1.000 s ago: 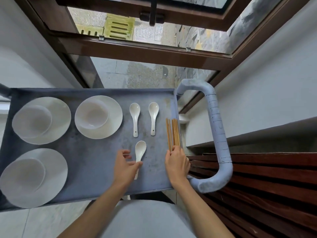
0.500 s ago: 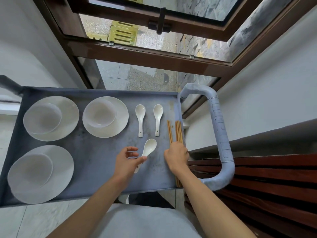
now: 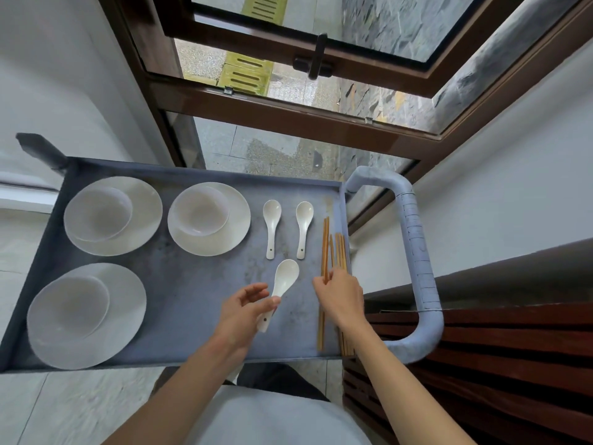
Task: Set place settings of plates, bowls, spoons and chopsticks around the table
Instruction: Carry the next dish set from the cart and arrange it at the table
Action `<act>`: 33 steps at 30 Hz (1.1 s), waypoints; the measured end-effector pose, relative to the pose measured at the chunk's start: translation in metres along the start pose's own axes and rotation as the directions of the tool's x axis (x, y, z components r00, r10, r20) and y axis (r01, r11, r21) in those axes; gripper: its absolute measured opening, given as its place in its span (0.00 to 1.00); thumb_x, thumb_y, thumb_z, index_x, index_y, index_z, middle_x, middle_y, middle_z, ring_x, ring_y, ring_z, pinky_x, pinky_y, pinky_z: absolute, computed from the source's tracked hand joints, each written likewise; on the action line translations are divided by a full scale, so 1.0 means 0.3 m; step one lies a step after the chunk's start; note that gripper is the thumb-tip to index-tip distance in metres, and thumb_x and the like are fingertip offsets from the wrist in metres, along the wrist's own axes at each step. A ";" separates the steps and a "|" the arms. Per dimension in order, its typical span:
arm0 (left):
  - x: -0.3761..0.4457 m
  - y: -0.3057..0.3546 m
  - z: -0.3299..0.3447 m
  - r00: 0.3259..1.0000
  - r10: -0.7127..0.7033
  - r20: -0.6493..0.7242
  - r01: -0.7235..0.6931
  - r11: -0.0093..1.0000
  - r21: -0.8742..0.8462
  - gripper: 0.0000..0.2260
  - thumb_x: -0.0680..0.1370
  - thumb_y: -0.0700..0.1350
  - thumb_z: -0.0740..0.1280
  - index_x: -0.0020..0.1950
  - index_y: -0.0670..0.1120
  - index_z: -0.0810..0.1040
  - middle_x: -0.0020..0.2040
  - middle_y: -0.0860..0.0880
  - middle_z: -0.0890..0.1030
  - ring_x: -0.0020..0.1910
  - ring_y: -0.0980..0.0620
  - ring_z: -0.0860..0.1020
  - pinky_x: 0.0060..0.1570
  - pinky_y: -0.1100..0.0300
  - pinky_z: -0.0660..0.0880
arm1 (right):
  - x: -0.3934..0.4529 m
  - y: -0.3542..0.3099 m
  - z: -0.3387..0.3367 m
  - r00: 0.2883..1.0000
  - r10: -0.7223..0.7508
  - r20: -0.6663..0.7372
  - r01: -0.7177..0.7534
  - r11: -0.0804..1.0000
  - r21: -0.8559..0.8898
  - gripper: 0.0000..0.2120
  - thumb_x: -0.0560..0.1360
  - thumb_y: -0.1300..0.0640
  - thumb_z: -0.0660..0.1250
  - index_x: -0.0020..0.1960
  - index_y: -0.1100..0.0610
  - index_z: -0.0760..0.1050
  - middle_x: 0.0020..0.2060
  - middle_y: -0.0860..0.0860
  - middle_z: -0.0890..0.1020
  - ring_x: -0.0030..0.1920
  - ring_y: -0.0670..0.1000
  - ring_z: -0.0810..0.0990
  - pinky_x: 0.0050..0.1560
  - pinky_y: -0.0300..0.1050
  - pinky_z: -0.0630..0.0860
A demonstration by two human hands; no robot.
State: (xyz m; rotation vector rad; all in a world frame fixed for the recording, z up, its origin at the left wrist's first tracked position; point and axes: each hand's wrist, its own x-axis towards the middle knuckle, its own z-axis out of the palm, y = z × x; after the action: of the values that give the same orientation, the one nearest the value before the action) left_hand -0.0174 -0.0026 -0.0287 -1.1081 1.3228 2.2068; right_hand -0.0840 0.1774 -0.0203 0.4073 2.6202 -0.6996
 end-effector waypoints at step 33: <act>-0.207 0.132 0.158 0.749 0.629 0.211 -0.603 0.513 0.611 0.12 0.72 0.42 0.79 0.48 0.56 0.80 0.42 0.61 0.85 0.43 0.61 0.84 0.43 0.66 0.81 | -0.261 -0.183 -0.022 0.889 -0.215 0.405 -0.420 -0.026 0.907 0.22 0.86 0.50 0.57 0.65 0.68 0.75 0.59 0.66 0.83 0.61 0.62 0.84 0.60 0.53 0.80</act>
State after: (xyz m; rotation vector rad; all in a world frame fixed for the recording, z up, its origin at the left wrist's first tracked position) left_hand -0.0237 0.0241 0.0545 -0.4106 2.5569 1.7869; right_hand -0.0377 0.1215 0.0423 0.6898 1.0470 -2.3061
